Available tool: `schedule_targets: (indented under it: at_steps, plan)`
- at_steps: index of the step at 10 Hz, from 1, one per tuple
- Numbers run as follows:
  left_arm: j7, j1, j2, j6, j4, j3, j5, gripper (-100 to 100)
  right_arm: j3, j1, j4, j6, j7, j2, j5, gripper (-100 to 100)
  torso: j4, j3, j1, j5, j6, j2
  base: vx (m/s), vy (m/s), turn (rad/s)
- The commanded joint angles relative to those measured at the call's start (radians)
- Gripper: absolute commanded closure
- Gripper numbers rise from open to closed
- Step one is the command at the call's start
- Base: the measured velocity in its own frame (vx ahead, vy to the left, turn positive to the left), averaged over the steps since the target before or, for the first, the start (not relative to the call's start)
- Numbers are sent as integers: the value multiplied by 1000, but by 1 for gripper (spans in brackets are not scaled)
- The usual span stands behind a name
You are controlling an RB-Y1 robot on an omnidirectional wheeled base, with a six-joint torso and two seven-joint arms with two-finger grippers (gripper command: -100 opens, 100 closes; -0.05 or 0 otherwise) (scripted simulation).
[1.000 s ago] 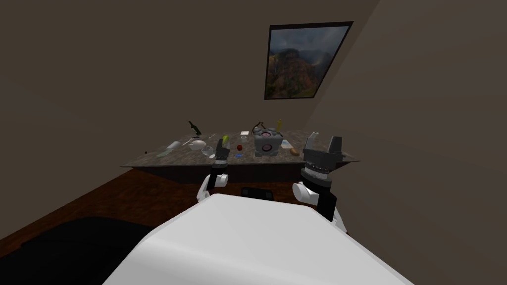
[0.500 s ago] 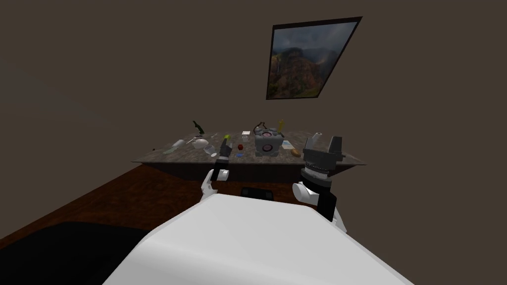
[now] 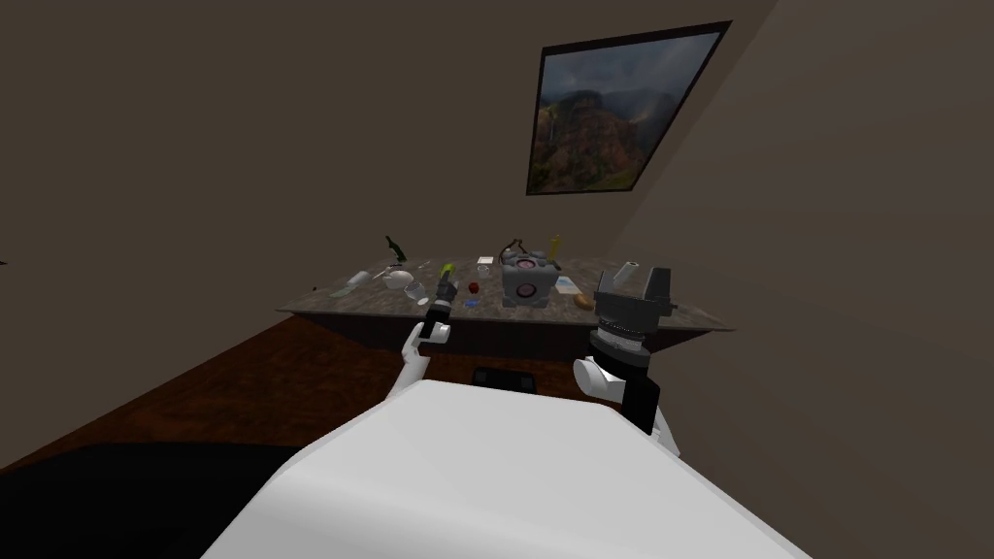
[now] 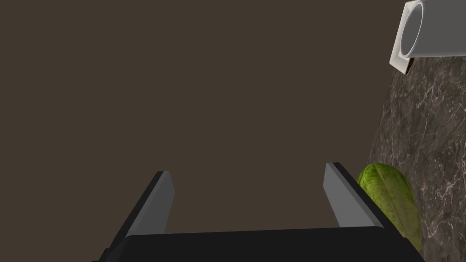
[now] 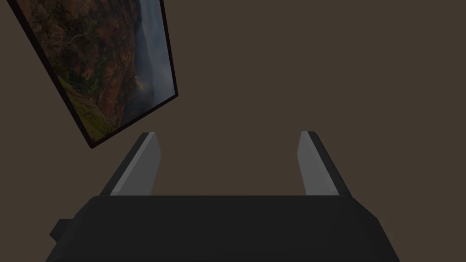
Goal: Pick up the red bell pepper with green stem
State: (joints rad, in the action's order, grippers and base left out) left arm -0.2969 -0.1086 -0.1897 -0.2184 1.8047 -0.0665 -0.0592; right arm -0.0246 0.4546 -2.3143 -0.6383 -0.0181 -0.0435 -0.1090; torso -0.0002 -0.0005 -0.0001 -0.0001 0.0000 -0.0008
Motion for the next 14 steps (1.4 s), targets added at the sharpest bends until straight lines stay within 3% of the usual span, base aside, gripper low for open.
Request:
schedule_targets:
  at_steps: [1,2,3,4,6,7,8,14]
  plan:
    - [-7,13,-4,28,-22,1,3,-100,0,0,0,0,0,0,0,0,0,0,0,0,0,0,0,-7,45]
    - [-22,61,-21,68,-69,-4,12,-100,0,0,0,0,0,0,0,0,0,0,0,0,0,0,1,-9,98]
    - [-22,61,-21,73,-76,-4,12,-100,0,0,0,0,0,0,0,0,0,0,0,0,0,0,2,-11,42]
    - [-37,101,-37,108,-119,-8,23,-100,0,0,0,0,0,0,0,0,0,0,0,0,0,0,3,-10,66]
    - [-37,110,-37,120,-131,-8,23,-100,0,0,0,0,0,0,0,0,0,0,0,0,0,0,1,-5,24]
    - [-52,152,-54,168,-171,-12,34,-100,0,0,0,0,0,0,0,0,0,0,0,0,0,0,0,-7,88]
    - [-52,160,-54,168,-188,-12,34,-100,0,0,0,0,0,0,0,0,0,0,0,0,0,0,2,-10,46]
    - [-100,316,-96,319,-363,-22,73,-100,0,0,0,0,0,0,0,0,0,0,-1,0,0,0,1,-16,55]
